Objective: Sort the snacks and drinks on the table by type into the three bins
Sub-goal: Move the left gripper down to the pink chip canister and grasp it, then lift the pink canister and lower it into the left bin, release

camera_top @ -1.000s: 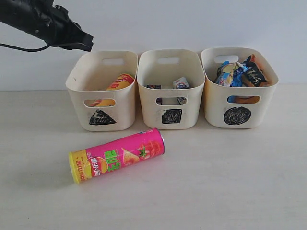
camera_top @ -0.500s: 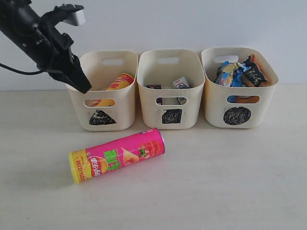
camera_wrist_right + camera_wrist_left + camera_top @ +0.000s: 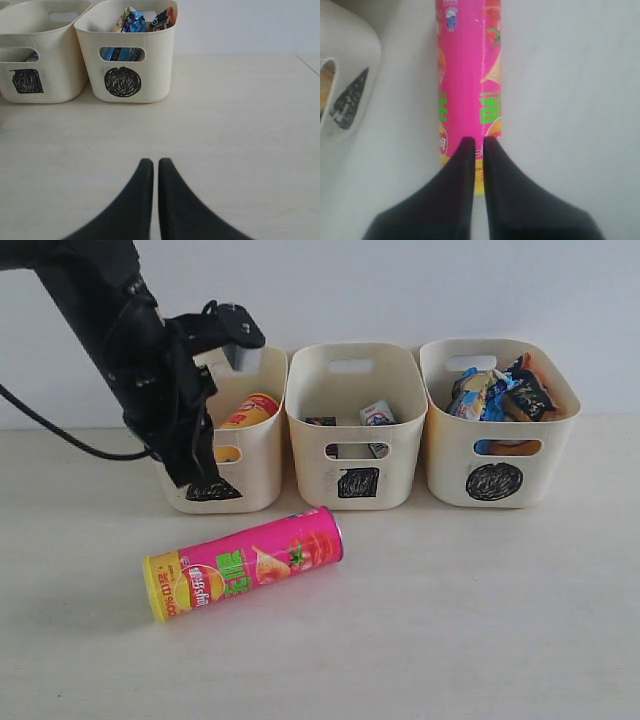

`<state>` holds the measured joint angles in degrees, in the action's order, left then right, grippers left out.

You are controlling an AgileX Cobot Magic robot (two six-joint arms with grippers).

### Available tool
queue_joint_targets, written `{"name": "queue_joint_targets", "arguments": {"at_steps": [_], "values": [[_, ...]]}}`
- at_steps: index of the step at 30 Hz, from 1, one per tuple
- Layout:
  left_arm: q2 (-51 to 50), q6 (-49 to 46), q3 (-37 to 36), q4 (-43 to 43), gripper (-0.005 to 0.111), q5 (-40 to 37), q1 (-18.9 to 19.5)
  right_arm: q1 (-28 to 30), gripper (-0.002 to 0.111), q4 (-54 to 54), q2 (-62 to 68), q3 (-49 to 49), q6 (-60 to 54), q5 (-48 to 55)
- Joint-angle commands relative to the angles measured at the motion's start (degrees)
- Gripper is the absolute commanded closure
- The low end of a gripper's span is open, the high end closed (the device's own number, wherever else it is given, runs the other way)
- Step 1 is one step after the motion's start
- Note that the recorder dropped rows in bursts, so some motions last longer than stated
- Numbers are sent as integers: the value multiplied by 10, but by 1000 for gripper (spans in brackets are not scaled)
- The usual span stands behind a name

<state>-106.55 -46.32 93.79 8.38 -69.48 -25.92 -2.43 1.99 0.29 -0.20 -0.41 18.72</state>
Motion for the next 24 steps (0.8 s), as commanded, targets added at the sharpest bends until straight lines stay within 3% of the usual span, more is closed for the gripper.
{"name": "queue_joint_targets", "arguments": {"at_steps": [1, 7, 10, 13, 17, 18, 24], "values": [[3, 6, -50, -15, 102, 50, -13, 0, 107, -2, -3, 2, 0, -3], [3, 27, -105, -14, 102, 138, -13, 0, 107, -2, -3, 2, 0, -3], [2, 17, -115, -13, 93, 140, -13, 0, 107, -2, -3, 2, 0, -3], [-1, 17, -119, -1, 62, 139, -13, 0, 107, -2, -3, 2, 0, -3], [-18, 25, -119, 25, 2, 116, -13, 0, 107, -2, -3, 2, 0, -3], [-25, 25, -119, 32, -3, 104, -13, 0, 107, -2, -3, 2, 0, -3], [-70, 66, -119, 2, 13, 139, -13, 0, 107, -2, -3, 2, 0, -3]]}}
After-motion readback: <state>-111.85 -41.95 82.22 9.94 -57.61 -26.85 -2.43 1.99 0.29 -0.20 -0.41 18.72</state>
